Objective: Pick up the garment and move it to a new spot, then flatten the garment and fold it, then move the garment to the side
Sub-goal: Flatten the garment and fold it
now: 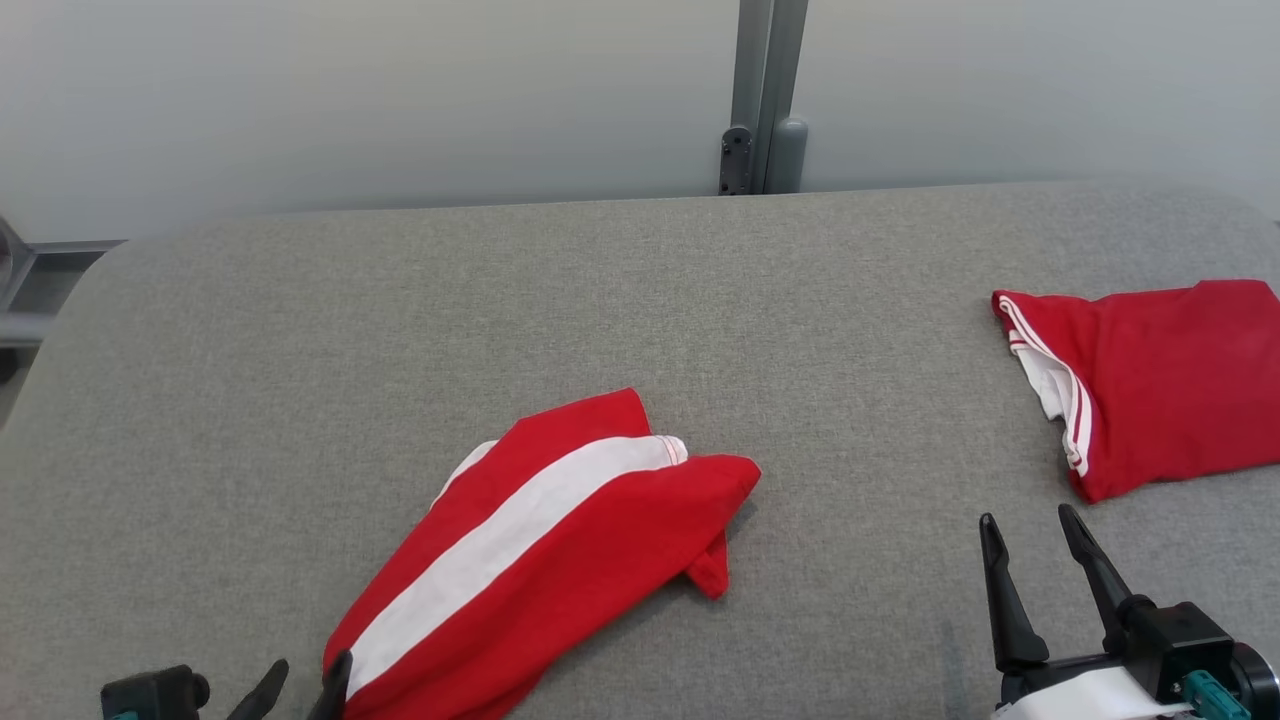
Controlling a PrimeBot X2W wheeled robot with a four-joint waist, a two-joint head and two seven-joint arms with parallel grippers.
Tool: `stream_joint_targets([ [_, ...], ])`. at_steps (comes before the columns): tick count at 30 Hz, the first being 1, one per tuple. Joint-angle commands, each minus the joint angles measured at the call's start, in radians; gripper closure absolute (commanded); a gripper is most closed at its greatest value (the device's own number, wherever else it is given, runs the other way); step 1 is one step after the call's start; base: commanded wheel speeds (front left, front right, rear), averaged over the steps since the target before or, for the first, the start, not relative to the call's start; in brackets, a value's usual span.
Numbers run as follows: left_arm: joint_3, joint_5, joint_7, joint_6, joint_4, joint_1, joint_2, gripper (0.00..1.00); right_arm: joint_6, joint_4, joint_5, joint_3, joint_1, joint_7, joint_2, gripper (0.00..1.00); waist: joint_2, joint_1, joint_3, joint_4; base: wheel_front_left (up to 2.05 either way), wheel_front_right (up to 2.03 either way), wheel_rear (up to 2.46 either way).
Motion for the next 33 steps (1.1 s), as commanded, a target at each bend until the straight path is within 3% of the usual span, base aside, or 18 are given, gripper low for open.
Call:
stream_joint_targets([
  [1,-0.008,0.025,0.018,0.018,-0.049,0.012,0.022,0.0,-0.001,-0.002,0.0,0.001,0.005,-0.003,-0.002,0.0,0.0,0.0,0.007,-0.01,0.0,0.0,0.0],
  [6,-0.051,0.103,0.066,0.059,-0.225,-0.09,0.027,0.0,-0.001,-0.008,-0.003,0.006,-0.027,-0.003,-0.002,0.0,0.0,0.0,0.039,-0.029,0.0,0.0,0.0],
  [10,-0.146,0.193,0.152,0.04,-0.232,-0.262,-0.025,0.0,-0.001,-0.012,-0.009,0.022,-0.06,-0.003,-0.002,0.0,0.0,0.0,0.087,-0.052,0.0,0.0,0.0],
  [17,-0.267,0.293,0.247,-0.03,-0.012,-0.518,-0.134,0.0,-0.001,-0.004,0.002,0.032,-0.104,-0.003,-0.002,0.0,0.0,0.0,0.148,-0.115,0.0,0.0,0.0],
  [25,-0.339,0.333,0.271,-0.106,0.216,-0.667,-0.2,0.12,-0.001,0.0,0.007,0.031,-0.121,-0.003,-0.002,0.0,0.0,0.0,0.18,-0.154,0.0,0.0,0.0],
  [27,-0.359,0.341,0.282,-0.118,0.269,-0.697,-0.209,0.22,-0.001,0.001,0.006,0.033,-0.127,-0.003,-0.002,0.0,0.0,0.0,0.183,-0.16,0.0,0.0,0.0],
  [28,-0.373,0.346,0.295,-0.125,0.296,-0.709,-0.212,0.46,-0.001,0.002,0.006,0.036,-0.129,-0.003,-0.002,0.0,0.0,0.0,0.184,-0.163,0.0,0.0,0.0],
  [30,-0.394,0.333,0.316,-0.134,0.338,-0.722,-0.222,0.62,-0.001,0.002,0.006,0.039,-0.134,-0.003,-0.002,0.0,0.0,0.0,0.185,-0.168,0.0,0.0,0.0],
  [31,-0.405,0.33,0.324,-0.139,0.354,-0.729,-0.224,0.78,-0.001,0.001,0.008,0.038,-0.137,-0.003,-0.002,0.0,0.0,0.0,0.185,-0.17,0.0,0.0,0.0],
  [32,-0.413,0.322,0.331,-0.141,0.368,-0.733,-0.226,1.0,-0.001,0.0,0.01,0.036,-0.138,-0.003,-0.002,0.0,0.0,0.0,0.185,-0.17,0.0,0.0,0.0],
  [33,-0.42,0.317,0.332,-0.142,0.378,-0.734,-0.228,1.0,-0.001,0.0,0.01,0.036,-0.138,-0.003,-0.002,0.0,0.0,0.0,0.184,-0.171,0.0,0.0,0.0],
])
